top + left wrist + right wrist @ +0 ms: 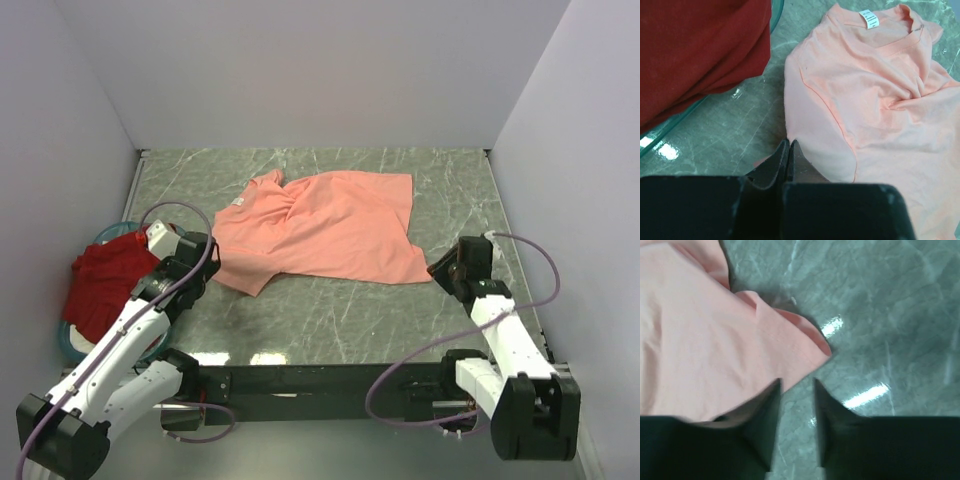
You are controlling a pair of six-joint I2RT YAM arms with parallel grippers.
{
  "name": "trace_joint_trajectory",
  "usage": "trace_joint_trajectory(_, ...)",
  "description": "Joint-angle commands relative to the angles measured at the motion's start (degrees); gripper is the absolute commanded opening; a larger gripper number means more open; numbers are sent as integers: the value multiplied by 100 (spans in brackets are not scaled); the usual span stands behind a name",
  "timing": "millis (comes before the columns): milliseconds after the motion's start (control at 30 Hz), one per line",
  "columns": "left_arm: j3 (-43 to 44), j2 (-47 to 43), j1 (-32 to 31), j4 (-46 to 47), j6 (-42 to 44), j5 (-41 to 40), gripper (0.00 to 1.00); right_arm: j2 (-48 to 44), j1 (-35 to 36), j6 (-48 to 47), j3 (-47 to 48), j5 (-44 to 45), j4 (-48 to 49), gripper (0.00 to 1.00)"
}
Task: Fold and stack the t-shirts
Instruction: Flatten the tshirt out
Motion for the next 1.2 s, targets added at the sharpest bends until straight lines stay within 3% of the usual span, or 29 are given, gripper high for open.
trace_joint_trajectory(0, 251, 0, 105, 221, 239, 104, 0, 528, -29, -283, 456, -61, 103, 47)
trace_joint_trajectory(33, 251, 9, 140, 221, 248, 113, 0, 695, -29, -301, 518, -53, 147, 56)
trace_joint_trajectory(133, 251, 0, 184, 247, 300, 174, 1, 1249, -29, -363, 712, -1, 278, 65)
trace_joint_trajectory(333, 224, 35, 246, 326, 371, 289, 0, 1987, -29, -293, 747, -44, 578, 66)
trace_joint_trajectory(600, 224, 123, 290, 432, 424, 368, 0, 2015, -37, -144, 439, -71, 753, 60)
trace_joint_trajectory(667, 233, 150, 290, 441, 432, 377, 1, 1989, -37, -126, 431, -80, 771, 52)
trace_joint_trajectory(900, 303, 124, 351, 432, 538, 350, 1, 1998, -37, -126, 475, -71, 701, 0)
trace_joint_trajectory(1167, 435, 71, 439, 397, 670, 350, 1, 953, -64, -170, 509, -80, 131, 0)
